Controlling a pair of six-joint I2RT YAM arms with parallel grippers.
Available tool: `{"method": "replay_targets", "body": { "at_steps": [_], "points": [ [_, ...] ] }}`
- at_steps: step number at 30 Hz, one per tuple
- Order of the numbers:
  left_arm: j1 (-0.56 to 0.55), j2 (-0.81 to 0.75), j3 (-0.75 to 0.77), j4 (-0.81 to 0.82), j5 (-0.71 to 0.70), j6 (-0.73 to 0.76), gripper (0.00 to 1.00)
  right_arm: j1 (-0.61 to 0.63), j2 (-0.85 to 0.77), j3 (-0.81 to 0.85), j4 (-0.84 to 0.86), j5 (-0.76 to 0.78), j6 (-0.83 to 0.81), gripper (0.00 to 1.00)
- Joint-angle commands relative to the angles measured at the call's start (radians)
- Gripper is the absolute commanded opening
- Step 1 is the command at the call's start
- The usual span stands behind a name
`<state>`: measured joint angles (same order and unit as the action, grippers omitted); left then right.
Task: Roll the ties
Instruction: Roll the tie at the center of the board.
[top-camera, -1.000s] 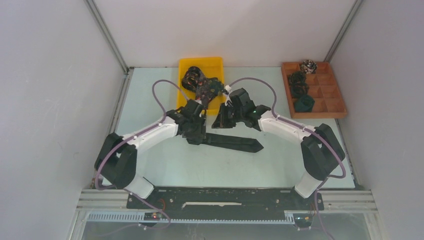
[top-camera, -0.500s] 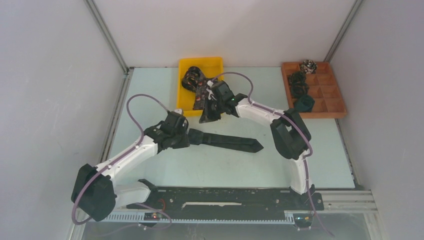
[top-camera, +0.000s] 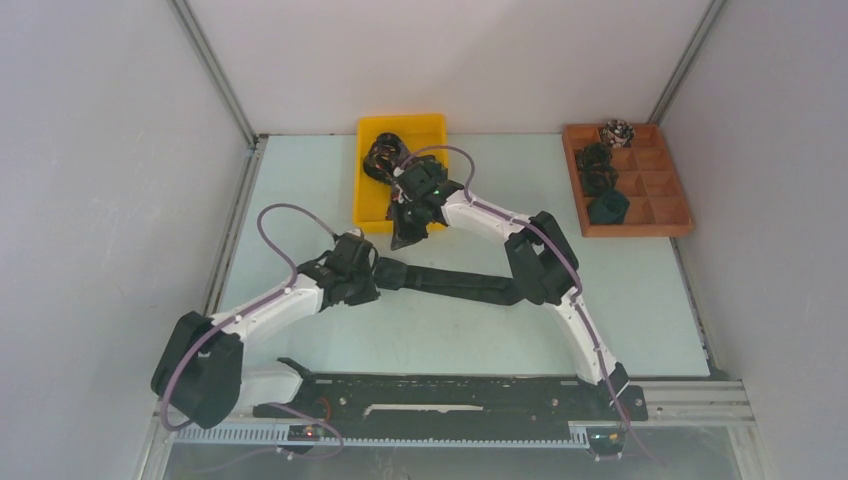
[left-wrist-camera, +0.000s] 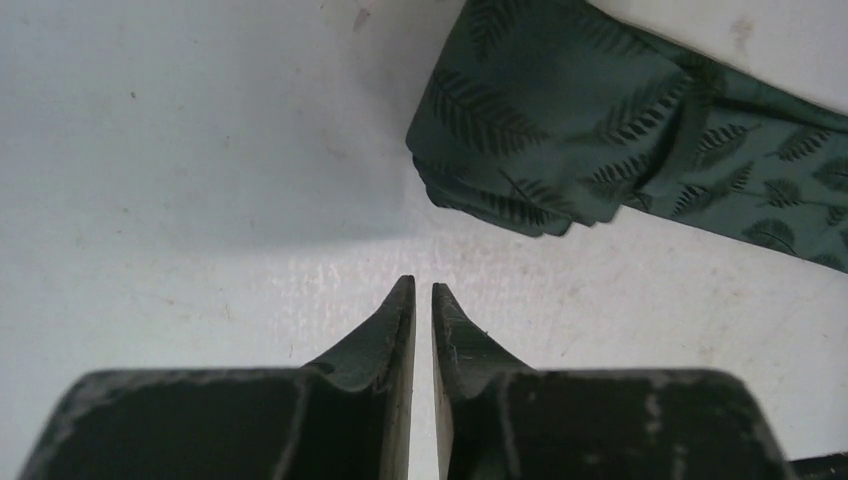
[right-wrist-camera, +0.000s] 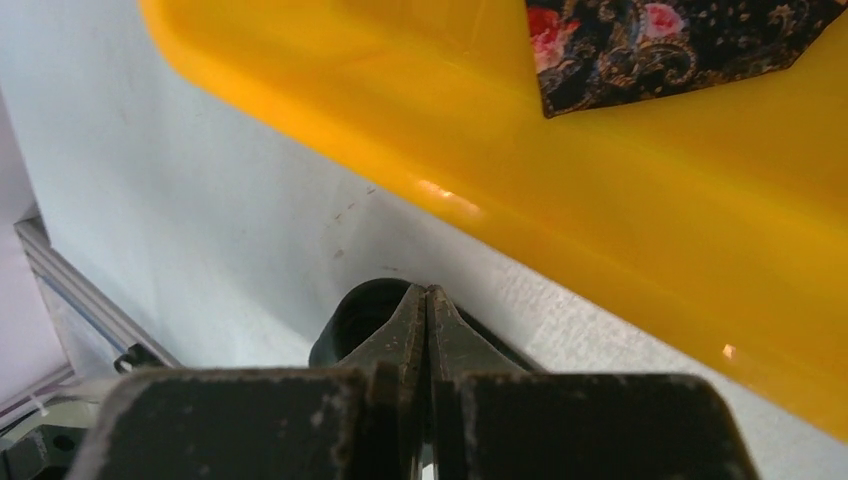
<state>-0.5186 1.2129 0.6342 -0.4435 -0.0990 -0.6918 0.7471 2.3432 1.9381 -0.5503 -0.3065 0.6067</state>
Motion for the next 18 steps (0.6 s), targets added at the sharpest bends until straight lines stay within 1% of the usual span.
{"method": "replay_targets", "body": {
  "at_steps": [1,6,18],
  "points": [
    [0.016,0.074,0.034,0.070,0.020,-0.001,0.15,0.011,0.051,0.094,-0.089,0.040,-0.037,0.00],
    [0.017,0.130,0.058,0.098,0.036,0.001,0.15,0.017,0.080,0.101,-0.104,0.032,-0.043,0.00],
    [0.017,0.254,0.141,0.142,0.053,-0.022,0.13,0.029,0.076,0.045,-0.065,0.002,-0.037,0.00]
  ]
}}
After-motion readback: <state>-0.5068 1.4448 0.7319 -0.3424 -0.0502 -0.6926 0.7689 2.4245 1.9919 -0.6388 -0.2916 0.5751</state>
